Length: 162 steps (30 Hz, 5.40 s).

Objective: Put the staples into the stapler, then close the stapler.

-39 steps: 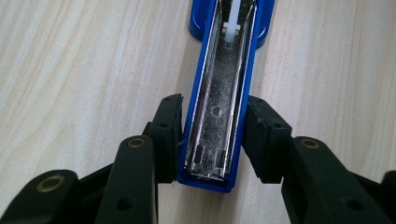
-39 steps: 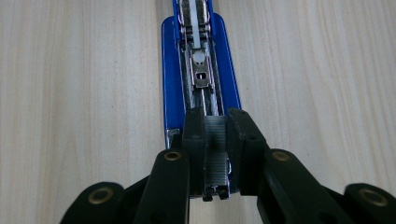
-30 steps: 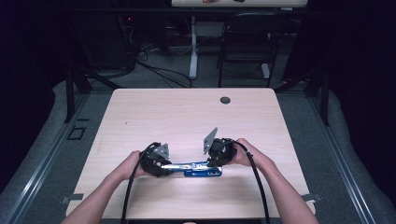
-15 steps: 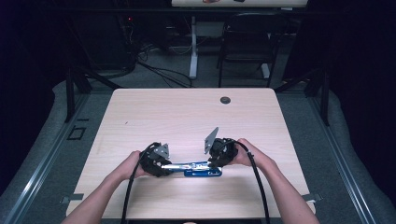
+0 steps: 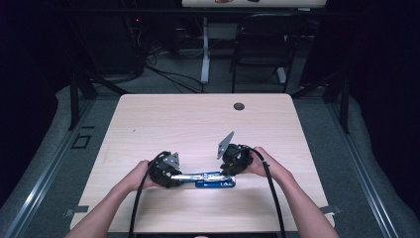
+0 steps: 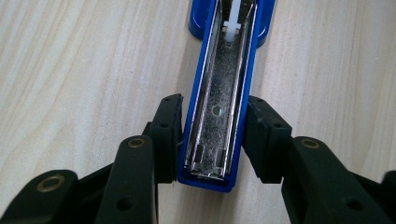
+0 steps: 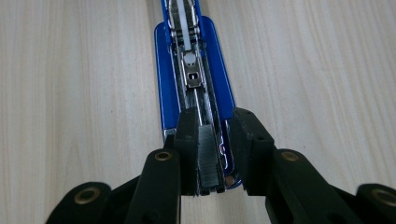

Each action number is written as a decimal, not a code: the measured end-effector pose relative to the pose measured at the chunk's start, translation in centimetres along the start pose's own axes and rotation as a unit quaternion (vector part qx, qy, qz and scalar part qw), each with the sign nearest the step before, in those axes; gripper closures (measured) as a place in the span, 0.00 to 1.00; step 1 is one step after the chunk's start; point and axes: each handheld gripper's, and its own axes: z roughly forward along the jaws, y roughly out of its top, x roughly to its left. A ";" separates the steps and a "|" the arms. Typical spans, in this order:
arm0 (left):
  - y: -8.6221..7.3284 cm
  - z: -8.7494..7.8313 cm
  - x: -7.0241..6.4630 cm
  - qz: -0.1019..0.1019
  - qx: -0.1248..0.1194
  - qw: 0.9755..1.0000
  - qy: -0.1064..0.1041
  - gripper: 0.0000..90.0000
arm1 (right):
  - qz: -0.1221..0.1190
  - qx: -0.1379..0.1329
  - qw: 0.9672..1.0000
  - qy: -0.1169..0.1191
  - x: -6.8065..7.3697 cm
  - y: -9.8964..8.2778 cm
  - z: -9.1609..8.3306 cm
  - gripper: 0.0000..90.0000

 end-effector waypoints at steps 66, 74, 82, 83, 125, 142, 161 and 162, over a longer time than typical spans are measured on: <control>0.1 -0.8 -0.1 0.001 -0.018 1.000 -0.004 0.67 | 0.145 -0.020 0.988 -0.047 1.3 -1.6 0.1 0.93; 0.2 -1.2 -0.1 0.006 -0.030 1.000 -0.004 0.68 | 0.142 -0.011 0.989 -0.039 1.2 -1.7 0.4 0.94; 0.2 -1.4 -0.1 0.008 -0.036 0.999 -0.009 0.68 | 0.144 -0.010 0.989 -0.036 1.1 -1.7 0.4 0.95; 0.2 -1.5 0.0 0.008 -0.037 0.999 -0.011 0.68 | 0.145 -0.010 0.989 -0.035 1.0 -1.7 0.4 0.95; 0.9 -2.4 0.0 -0.012 -0.070 0.997 -0.017 0.69 | 0.109 -0.099 0.989 -0.022 2.4 3.7 3.6 0.98; 0.3 -2.2 0.1 -0.027 -0.053 0.998 -0.017 0.64 | 0.073 -0.089 0.993 -0.025 3.5 4.8 4.5 0.98; -1.1 -2.1 0.2 -0.043 -0.039 0.998 -0.017 0.67 | 0.063 -0.089 0.994 -0.023 3.8 5.6 4.9 0.98; -1.1 -2.2 0.2 -0.040 -0.039 0.998 -0.018 0.68 | 0.062 -0.090 0.994 -0.023 3.8 5.7 4.9 0.98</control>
